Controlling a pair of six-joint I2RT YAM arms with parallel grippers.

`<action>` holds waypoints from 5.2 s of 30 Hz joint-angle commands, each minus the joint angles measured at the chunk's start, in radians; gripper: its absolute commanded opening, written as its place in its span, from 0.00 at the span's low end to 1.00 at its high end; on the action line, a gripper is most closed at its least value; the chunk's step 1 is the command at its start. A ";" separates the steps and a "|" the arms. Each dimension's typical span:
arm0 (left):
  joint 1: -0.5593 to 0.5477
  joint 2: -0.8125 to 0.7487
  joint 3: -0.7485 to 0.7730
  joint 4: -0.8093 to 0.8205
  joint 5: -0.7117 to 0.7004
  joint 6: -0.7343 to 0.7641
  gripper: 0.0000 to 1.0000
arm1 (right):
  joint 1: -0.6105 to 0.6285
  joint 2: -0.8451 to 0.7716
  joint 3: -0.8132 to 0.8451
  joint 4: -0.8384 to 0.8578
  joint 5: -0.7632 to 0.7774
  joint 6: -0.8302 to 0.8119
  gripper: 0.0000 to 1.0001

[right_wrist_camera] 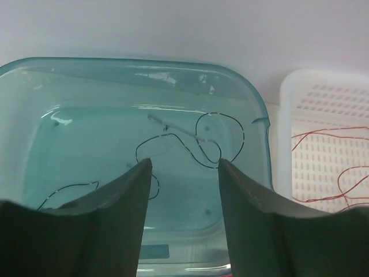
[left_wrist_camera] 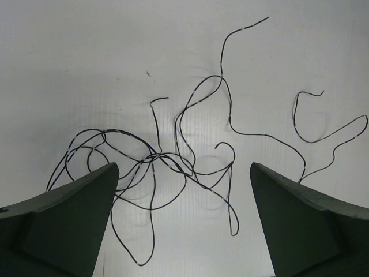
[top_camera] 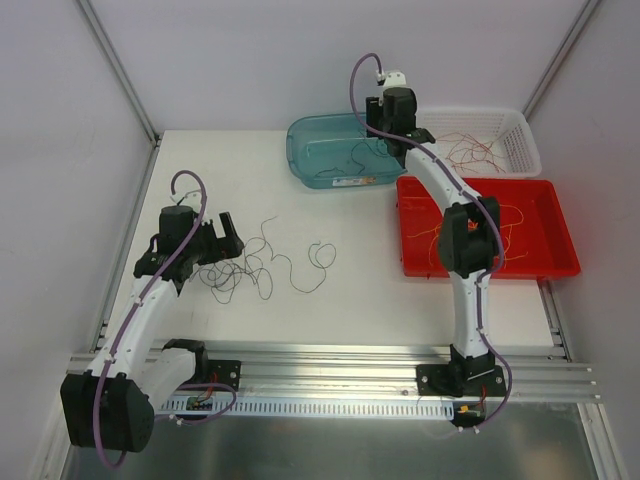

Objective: Untangle the cables

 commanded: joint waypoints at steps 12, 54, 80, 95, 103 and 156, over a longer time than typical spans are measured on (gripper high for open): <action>0.006 0.009 0.002 0.020 0.092 -0.005 0.99 | 0.106 -0.432 -0.224 -0.342 -0.350 0.136 0.75; 0.004 0.354 0.071 -0.084 0.051 -0.066 0.58 | 0.579 -0.708 -0.716 -0.268 -0.207 0.333 0.01; 0.004 0.481 0.127 -0.164 -0.111 -0.051 0.54 | 0.565 -1.302 -0.440 -0.317 -0.004 0.055 0.01; 0.047 0.532 0.182 -0.205 -0.229 -0.048 0.46 | 0.565 -1.390 -0.392 -0.345 0.203 -0.022 0.01; 0.050 0.467 0.242 -0.214 -0.174 -0.088 0.03 | 0.562 -1.218 -0.429 -0.531 0.066 0.104 0.01; 0.050 0.151 0.065 -0.084 -0.150 -0.024 0.99 | 0.047 -0.260 0.048 0.091 -0.441 0.039 0.01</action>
